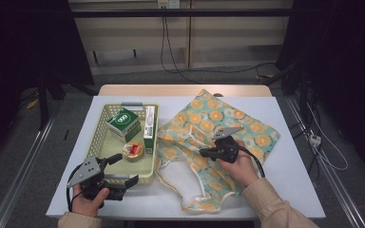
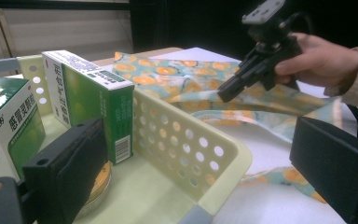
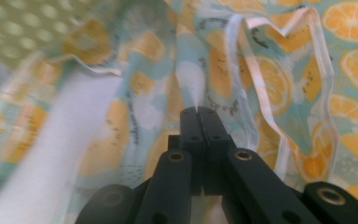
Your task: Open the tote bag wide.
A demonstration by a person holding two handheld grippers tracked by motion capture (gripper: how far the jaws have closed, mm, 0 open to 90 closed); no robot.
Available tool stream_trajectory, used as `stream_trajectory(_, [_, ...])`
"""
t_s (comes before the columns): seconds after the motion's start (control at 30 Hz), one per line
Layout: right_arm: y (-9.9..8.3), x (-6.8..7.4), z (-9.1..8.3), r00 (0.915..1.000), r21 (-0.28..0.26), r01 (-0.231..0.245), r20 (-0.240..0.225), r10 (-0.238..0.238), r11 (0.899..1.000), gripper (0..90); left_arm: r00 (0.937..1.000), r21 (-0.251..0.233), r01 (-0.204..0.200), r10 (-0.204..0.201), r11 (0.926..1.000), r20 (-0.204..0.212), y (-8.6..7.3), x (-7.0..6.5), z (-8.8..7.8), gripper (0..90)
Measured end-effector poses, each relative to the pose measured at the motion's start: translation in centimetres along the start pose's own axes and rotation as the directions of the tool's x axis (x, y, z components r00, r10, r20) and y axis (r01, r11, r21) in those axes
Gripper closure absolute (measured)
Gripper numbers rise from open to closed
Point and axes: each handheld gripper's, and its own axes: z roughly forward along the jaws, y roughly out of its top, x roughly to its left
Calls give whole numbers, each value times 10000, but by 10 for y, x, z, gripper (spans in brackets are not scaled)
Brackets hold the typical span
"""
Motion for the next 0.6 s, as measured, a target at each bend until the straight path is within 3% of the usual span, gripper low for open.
stream_trajectory(0.1, [7, 0, -11, 9997, -505, 122, 194, -112, 9987, 895, 10000, 9, -2, 2, 10000, -13, 0, 0, 0, 39])
stream_trajectory(0.17, [9, -9, -17, 9960, -439, 273, 867, -234, 9987, 895, 10000, 17, 12, -12, 10000, -2, 0, 0, 0, 39])
stream_trajectory(0.23, [8, -23, -21, 9915, -580, -35, 1295, 110, 9983, 895, 10000, 23, 8, -8, 10000, 16, 0, 0, 1, 39])
stream_trajectory(0.33, [1, -42, -19, 9768, -345, -417, 2088, 480, 9985, 884, 10000, 7, 64, -64, 10000, 17, -1, 0, 2, 39])
stream_trajectory(0.4, [-5, -50, -15, 9697, -220, -346, 2411, 388, 9992, 872, 10000, 37, 57, -57, 10000, 16, -1, 1, 2, 39])
stream_trajectory(0.5, [-11, -55, -6, 9704, -325, -749, 2278, 804, 9967, 824, 10000, 52, 56, -56, 10000, 7, -2, 1, 2, 39])
stream_trajectory(0.6, [-14, -51, 4, 9716, -117, -703, 2256, 711, 9975, 735, 10000, 52, 66, -66, 10000, 13, -2, 1, 2, 39])
